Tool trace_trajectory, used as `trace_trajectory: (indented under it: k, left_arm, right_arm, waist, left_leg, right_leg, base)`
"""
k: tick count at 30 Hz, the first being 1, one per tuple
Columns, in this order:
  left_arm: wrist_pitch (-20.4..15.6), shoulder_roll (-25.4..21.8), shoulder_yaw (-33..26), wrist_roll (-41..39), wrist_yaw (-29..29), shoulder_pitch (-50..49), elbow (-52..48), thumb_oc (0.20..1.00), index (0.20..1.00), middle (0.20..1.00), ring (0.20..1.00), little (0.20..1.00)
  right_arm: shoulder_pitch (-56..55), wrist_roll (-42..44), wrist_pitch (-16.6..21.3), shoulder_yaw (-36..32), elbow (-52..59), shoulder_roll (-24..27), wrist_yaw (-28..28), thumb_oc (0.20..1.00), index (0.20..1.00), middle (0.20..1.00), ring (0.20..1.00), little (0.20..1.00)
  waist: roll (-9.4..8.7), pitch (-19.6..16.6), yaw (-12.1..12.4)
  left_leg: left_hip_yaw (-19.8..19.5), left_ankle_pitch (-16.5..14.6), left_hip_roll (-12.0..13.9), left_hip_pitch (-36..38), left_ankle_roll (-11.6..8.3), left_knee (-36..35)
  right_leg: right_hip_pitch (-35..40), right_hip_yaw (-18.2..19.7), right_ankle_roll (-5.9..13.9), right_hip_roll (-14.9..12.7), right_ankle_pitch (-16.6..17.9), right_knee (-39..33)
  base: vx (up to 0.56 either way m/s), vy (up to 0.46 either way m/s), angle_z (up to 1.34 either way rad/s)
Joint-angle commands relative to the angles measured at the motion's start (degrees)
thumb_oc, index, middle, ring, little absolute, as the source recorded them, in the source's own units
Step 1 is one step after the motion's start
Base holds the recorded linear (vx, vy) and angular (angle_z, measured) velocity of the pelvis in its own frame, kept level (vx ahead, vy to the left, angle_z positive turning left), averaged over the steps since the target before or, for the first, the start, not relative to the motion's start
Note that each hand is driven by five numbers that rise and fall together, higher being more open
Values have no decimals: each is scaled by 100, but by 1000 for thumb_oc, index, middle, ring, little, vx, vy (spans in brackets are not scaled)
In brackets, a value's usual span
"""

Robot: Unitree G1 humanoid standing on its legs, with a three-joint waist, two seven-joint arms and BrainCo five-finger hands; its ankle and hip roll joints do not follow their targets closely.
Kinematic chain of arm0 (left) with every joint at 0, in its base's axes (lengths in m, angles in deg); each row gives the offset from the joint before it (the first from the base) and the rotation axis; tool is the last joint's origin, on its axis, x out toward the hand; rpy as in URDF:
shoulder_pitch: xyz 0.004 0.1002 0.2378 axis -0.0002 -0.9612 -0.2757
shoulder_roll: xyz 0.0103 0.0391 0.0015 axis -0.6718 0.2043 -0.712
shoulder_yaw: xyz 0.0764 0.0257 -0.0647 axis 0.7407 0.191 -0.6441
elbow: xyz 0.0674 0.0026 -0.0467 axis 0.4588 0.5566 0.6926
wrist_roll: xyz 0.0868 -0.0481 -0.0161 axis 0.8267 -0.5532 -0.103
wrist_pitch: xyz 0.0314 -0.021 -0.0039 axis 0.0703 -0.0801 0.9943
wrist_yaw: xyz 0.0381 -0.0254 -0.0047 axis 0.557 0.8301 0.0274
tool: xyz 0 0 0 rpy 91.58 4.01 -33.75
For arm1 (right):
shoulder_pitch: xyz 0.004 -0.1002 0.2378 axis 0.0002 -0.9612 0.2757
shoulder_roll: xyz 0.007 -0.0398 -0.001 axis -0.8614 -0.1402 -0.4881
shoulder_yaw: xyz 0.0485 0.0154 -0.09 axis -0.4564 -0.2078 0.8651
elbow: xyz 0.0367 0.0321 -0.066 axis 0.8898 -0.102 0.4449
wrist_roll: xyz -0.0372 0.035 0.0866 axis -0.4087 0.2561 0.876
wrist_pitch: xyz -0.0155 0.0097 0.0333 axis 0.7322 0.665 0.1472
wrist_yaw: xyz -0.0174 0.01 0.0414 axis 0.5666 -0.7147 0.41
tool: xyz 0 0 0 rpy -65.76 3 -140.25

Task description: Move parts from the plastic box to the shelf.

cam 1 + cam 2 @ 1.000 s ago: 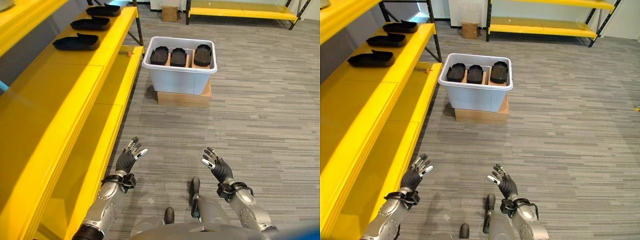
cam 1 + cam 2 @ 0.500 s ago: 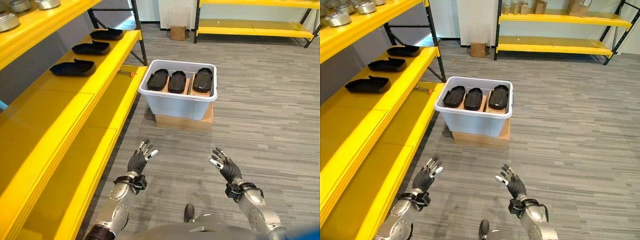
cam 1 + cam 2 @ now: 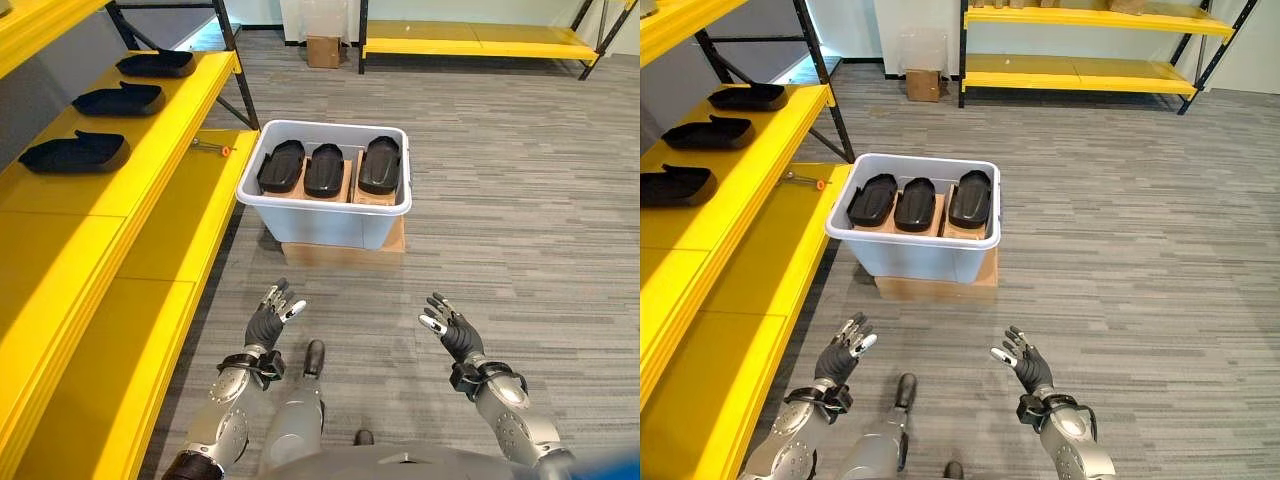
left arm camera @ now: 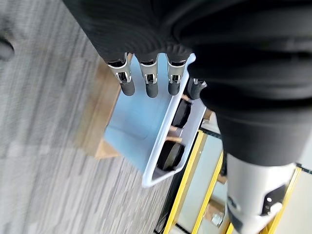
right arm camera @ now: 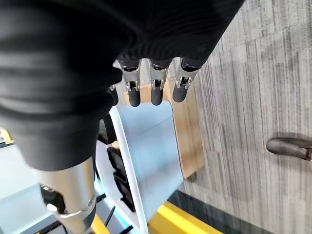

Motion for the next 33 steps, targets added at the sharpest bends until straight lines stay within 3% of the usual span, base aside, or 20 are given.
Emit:
trace_trajectory:
  k: [1, 2, 3, 8, 10, 11, 12, 13, 15, 16, 19, 20, 22, 23, 24, 26, 30, 33]
  left_arm:
    - [-338, -219, 2, 36, 51, 52, -424, 1000, 1000, 1000, 1000, 1000]
    - [-338, -220, 2, 36, 51, 52, -425, 1000, 1000, 1000, 1000, 1000]
    - [-341, -233, -20, -27, 35, 65, -455, 1000, 1000, 1000, 1000, 1000]
    - [-342, -314, -41, -83, -37, 85, -535, 1000, 1000, 1000, 1000, 1000]
    - [-316, -368, -52, -71, -64, 84, -572, 1000, 1000, 1000, 1000, 1000]
    - [-316, -369, -52, -71, -64, 84, -572, 1000, 1000, 1000, 1000, 1000]
    - [-297, -426, -71, -19, -125, 109, -564, 1000, 1000, 1000, 1000, 1000]
    - [-297, -427, -71, -19, -125, 109, -565, 1000, 1000, 1000, 1000, 1000]
    - [-274, -505, -68, 36, -143, 145, -585, 1000, 1000, 1000, 1000, 1000]
    - [-268, -506, -65, 38, -123, 143, -565, 1000, 1000, 1000, 1000, 1000]
    - [-260, -509, -49, 6, -40, 87, -555, 1000, 1000, 1000, 1000, 1000]
    - [-261, -508, -49, 6, -39, 85, -555, 1000, 1000, 1000, 1000, 1000]
    - [-259, -490, -26, -33, 11, 42, -542, 1000, 1000, 1000, 1000, 1000]
    - [-259, -483, -29, -37, 31, 4, -547, 1000, 1000, 1000, 1000, 1000]
    - [-259, -483, -29, -37, 31, 4, -547, 1000, 1000, 1000, 1000, 1000]
    - [-269, -463, -43, -39, 95, -59, -530, 1000, 1000, 1000, 1000, 1000]
    - [-242, -414, 7, 27, 150, -96, -493, 1000, 1000, 1000, 1000, 1000]
    - [-224, -350, 52, 60, 160, -88, -455, 1000, 1000, 1000, 1000, 1000]
  right_arm:
    - [-99, -62, 225, -100, 371, -171, 101, 1000, 1000, 1000, 1000, 1000]
    - [-100, -62, 225, -100, 371, -172, 101, 1000, 1000, 1000, 1000, 1000]
    - [-103, -48, 197, -107, 411, -220, 151, 1000, 1000, 1000, 1000, 1000]
    - [-6, -136, 151, -29, 386, -296, 146, 1000, 1000, 1000, 1000, 1000]
    - [27, -127, 146, -9, 372, -339, 171, 1000, 1000, 1000, 1000, 1000]
    - [27, -127, 146, -9, 372, -339, 171, 1000, 1000, 1000, 1000, 1000]
    - [27, -136, 137, 10, 372, -394, 187, 1000, 1000, 1000, 1000, 1000]
    - [28, -136, 138, 10, 371, -394, 187, 1000, 1000, 1000, 1000, 1000]
    - [-1, -175, 133, 46, 385, -413, 195, 1000, 1000, 1000, 1000, 1000]
    - [-15, -192, 124, 48, 387, -417, 189, 1000, 1000, 1000, 1000, 1000]
    - [-26, -119, 119, 71, 405, -363, 221, 1000, 1000, 1000, 1000, 1000]
    - [-27, -119, 119, 72, 406, -362, 221, 1000, 1000, 1000, 1000, 1000]
    - [-36, -73, 121, 61, 395, -342, 222, 1000, 1000, 1000, 1000, 1000]
    - [-28, -96, 124, 57, 373, -310, 204, 1000, 1000, 1000, 1000, 1000]
    - [-28, -96, 124, 57, 373, -309, 204, 1000, 1000, 1000, 1000, 1000]
    - [-18, -98, 119, 92, 384, -272, 224, 1000, 1000, 1000, 1000, 1000]
    - [-99, -90, 116, 106, 368, -279, 195, 1000, 1000, 1000, 1000, 1000]
    - [-153, -72, 125, 82, 374, -265, 186, 1000, 1000, 1000, 1000, 1000]
  waist:
    - [-125, -417, 13]
    - [-129, -418, 16]
    - [-160, -476, 6]
    - [-171, -653, 56]
    - [-152, -632, 49]
    - [-153, -634, 50]
    - [-99, -538, -7]
    - [-105, -539, -3]
    - [72, -318, -89]
    - [146, -265, -106]
    - [193, -166, -230]
    - [198, -154, -237]
    - [150, -139, -261]
    - [116, -131, -267]
    - [118, -128, -268]
    - [24, -123, -282]
    - [-67, -257, -322]
    - [-106, -348, -333]
  left_leg:
    - [154, 492, -20, 653, 21, -556]
    - [159, 484, -24, 648, 23, -544]
    - [297, 244, -202, 600, 118, -257]
    - [436, -237, -530, 696, 364, 6]
    - [450, -367, -603, 800, 477, 31]
    - [451, -367, -603, 798, 477, 32]
    - [432, -462, -693, 1004, 607, 8]
    - [439, -462, -698, 1000, 610, 10]
    - [450, -540, -677, 1396, 743, -124]
    - [487, -586, -619, 1529, 752, -192]
    - [423, -614, -629, 1777, 704, -253]
    - [415, -621, -622, 1796, 700, -255]
    - [424, -684, -664, 1877, 663, -269]
    - [429, -733, -660, 1969, 610, -297]
    - [428, -733, -657, 1974, 610, -298]
    - [422, -798, -693, 2109, 548, -345]
    - [385, -903, -704, 2272, 505, -468]
    - [383, -1028, -670, 2287, 430, -380]
  right_leg:
    - [-472, -71, 836, -579, -159, 609]
    - [-472, -68, 839, -584, -162, 611]
    - [-439, -58, 947, -775, -146, 735]
    - [-614, 0, 1211, -1122, 53, 1285]
    - [-971, 55, 1305, -1173, 379, 2057]
    - [-973, 56, 1305, -1173, 378, 2059]
    - [-1386, 37, 1382, -1260, 1010, 3077]
    - [-1400, 45, 1385, -1267, 1001, 3097]
    - [-1848, -306, 1305, -1452, 1278, 4078]
    - [-2087, -556, 1232, -1500, 1060, 4135]
    - [-2445, -722, 1122, -1195, 556, 3565]
    - [-2418, -733, 1118, -1189, 551, 3553]
    - [-2490, -930, 1113, -1108, 486, 2739]
    - [-2505, -1043, 1154, -1065, 627, 1944]
    - [-2497, -1045, 1154, -1063, 629, 1938]
    - [-2431, -1039, 1236, -1028, 952, 1044]
    - [-2270, -683, 1203, -857, 1079, 704]
    - [-2071, -662, 1149, -784, 1075, 529]
  base:
    - [317, 213, -3]
    - [304, 240, 6]
    - [292, 237, 11]
    - [289, 243, -2]
    - [164, 170, -7]
    - [158, 224, -8]
    - [96, 154, -9]
    - [132, 235, -4]
    - [204, 267, 6]
    - [274, 241, 12]
    - [175, 58, 12]
    - [132, -2, 22]
    - [173, -30, 10]
    - [157, -41, -5]
    - [168, -64, -9]
    - [185, -89, -5]
    - [185, -87, 7]
    - [168, -95, 11]
